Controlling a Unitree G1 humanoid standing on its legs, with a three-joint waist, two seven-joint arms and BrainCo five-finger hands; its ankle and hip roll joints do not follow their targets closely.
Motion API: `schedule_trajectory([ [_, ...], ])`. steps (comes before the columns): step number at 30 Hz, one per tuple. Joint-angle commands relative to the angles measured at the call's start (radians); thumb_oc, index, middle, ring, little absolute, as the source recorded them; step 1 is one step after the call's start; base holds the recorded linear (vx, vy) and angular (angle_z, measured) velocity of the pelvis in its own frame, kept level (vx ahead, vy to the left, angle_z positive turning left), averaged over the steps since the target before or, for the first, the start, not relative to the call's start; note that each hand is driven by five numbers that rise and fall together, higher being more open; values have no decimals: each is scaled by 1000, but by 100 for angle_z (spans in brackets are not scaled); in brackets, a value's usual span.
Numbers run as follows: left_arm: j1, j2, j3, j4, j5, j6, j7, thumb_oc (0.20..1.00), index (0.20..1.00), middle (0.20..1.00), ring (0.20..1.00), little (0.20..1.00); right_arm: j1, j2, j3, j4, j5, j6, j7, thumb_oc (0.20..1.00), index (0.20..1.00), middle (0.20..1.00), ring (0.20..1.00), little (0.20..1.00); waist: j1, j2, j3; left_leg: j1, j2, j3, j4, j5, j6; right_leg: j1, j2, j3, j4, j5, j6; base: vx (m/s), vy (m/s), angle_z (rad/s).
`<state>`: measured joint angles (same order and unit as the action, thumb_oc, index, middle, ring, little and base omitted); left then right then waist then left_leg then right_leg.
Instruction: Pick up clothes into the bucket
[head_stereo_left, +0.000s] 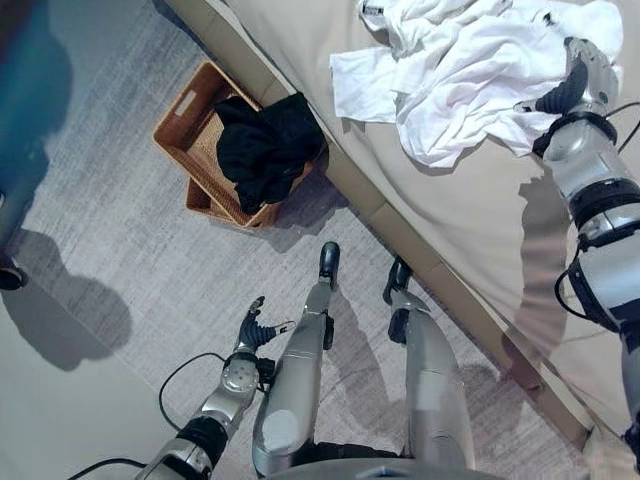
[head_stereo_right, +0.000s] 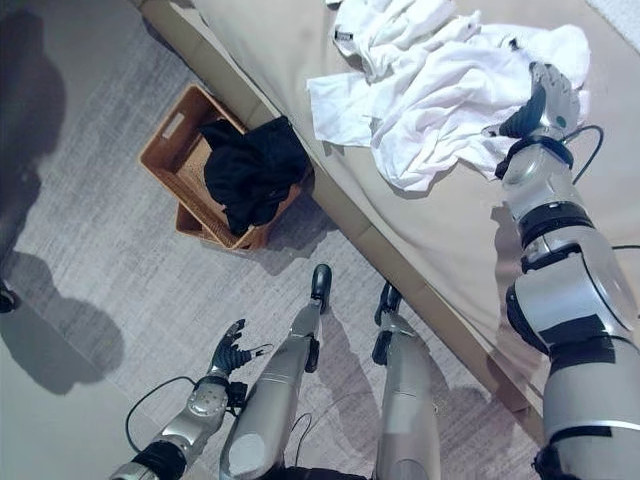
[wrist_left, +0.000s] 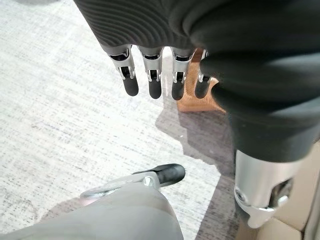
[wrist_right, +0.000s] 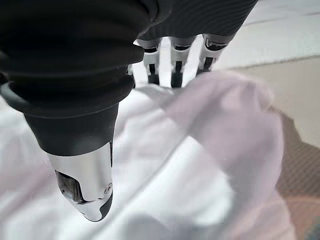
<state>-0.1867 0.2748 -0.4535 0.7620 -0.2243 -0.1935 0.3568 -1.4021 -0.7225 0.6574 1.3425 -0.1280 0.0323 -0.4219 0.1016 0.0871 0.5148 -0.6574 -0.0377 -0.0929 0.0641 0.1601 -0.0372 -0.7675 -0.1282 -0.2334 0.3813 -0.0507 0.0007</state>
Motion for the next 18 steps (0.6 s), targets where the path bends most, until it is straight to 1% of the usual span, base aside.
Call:
schedule_trajectory([
  [1, -4, 5, -27, -35, -40, -28, 27, 1000, 1000, 1000, 1000, 1000, -128, -78, 105, 26, -19, 6, 6, 1000, 1000, 1000, 1000, 1000, 15, -13, 5, 28, -7, -33, 10, -41, -1, 53, -26, 25, -10, -14, 88, -7, -3, 8],
  [6, -26, 4, -37, -54, -45, -32, 31, 1000, 1000, 1000, 1000, 1000, -141, -91, 118, 40, -21, 3, 3, 1000, 1000, 1000, 1000, 1000, 20, -4, 5, 16, -8, -44, -26, -22, -2, 31, -33, 17, -21, -5, 90, -7, 4, 7],
  [7, -29, 7, -37, -65, -48, -35, 33, 1000, 1000, 1000, 1000, 1000, -147, -94, 120, 39, -17, 2, 4, 696, 696, 696, 696, 696, 21, -2, 5, 14, -9, -46, -34, -18, -3, 27, -35, 14, -23, -5, 91, 0, 0, 0],
  [9, -39, 2, -32, -80, -67, -40, 35, 1000, 1000, 1000, 1000, 1000, -152, -100, 115, 28, 4, -5, 5, 200, 200, 200, 200, 200, 24, 2, 5, 14, -10, -53, -50, -9, -7, 24, -41, 10, -27, -6, 91, 0, 0, 0],
  [14, -47, -3, -33, -76, -63, -39, 33, 1000, 1000, 1000, 1000, 1000, -144, -98, 106, -16, 35, -24, -5, 200, 200, 200, 200, 200, 17, -2, 5, 21, -14, -58, -57, -6, -9, 34, -45, 6, -32, -5, 91, 0, -1, 2],
  [18, -46, -4, -21, -65, -61, -39, 32, 1000, 1000, 1000, 1000, 1000, -119, -94, 92, -114, 81, -57, -22, 200, 200, 200, 200, 200, 9, -15, 5, 31, -17, -55, -47, -13, -10, 50, -46, 10, -40, 1, 92, 0, 0, 0],
])
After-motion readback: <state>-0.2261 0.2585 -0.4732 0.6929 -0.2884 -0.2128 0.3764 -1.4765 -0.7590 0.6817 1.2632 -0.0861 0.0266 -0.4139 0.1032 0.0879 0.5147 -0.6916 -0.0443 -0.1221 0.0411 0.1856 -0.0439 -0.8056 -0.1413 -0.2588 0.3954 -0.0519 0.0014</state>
